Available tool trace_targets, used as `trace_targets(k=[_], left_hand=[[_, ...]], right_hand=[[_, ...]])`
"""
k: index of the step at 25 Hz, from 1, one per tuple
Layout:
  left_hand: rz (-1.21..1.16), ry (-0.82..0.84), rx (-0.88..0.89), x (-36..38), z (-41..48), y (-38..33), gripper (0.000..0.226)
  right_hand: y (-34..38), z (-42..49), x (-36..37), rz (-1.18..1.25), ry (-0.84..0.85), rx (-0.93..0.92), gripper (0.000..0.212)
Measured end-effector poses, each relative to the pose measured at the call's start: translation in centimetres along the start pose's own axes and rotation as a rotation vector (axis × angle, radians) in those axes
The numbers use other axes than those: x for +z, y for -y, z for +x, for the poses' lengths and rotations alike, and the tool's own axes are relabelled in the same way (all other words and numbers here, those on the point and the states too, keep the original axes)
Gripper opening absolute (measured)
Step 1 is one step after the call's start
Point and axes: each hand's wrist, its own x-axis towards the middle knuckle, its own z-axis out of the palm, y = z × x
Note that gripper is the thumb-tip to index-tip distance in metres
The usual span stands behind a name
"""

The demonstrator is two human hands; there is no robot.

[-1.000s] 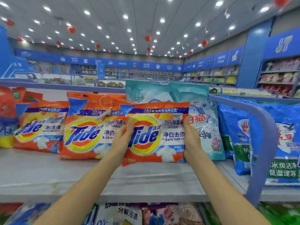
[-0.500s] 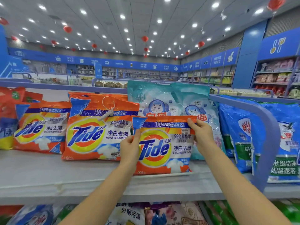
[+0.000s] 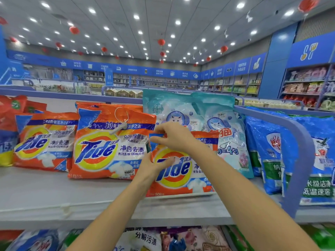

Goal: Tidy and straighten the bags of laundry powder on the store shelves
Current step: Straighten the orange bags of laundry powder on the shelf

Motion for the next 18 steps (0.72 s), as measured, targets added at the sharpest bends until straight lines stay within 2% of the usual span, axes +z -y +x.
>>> trace_targets(k=[3, 6, 9, 12, 15, 16, 18], left_hand=[[0.115, 0.086, 0.008, -0.9, 0.1, 0.4, 0.050], [0.107, 0.126, -0.021, -1.3, 0.2, 0.3, 0.046], [0.202, 0.264, -0.152, -2.3, 0.3, 0.6, 0.061], [0.286, 0.227, -0.206, -2.7, 0.4, 1.3, 0.055], [0.225, 0.170, -0.199, -2.3, 0.2, 1.3, 0.049], [0.201, 0.162, -0.194, -2.2, 0.1, 1.3, 0.048], [0.171, 0.156, -0.183, -1.8, -0.4, 0.9, 0.043]], right_hand=[[-0.7, 0.7, -0.8, 0.104, -0.083, 0.068, 0.017], [-0.8, 0.3, -0.6, 0.133, -0.149, 0.084, 0.018], [-0.8, -0.8, -0.8, 0.175, -0.186, 0.025, 0.020], [-3.3, -3.2, -3.3, 0.348, -0.370, 0.051, 0.019], [-8.3, -8.1, -3.8, 0.565, -0.582, 0.250, 0.010], [-10.0, -9.8, -2.8, 0.605, -0.577, 0.351, 0.009], [-12.7, -12.3, -0.3, 0.673, -0.393, 0.515, 0.019]])
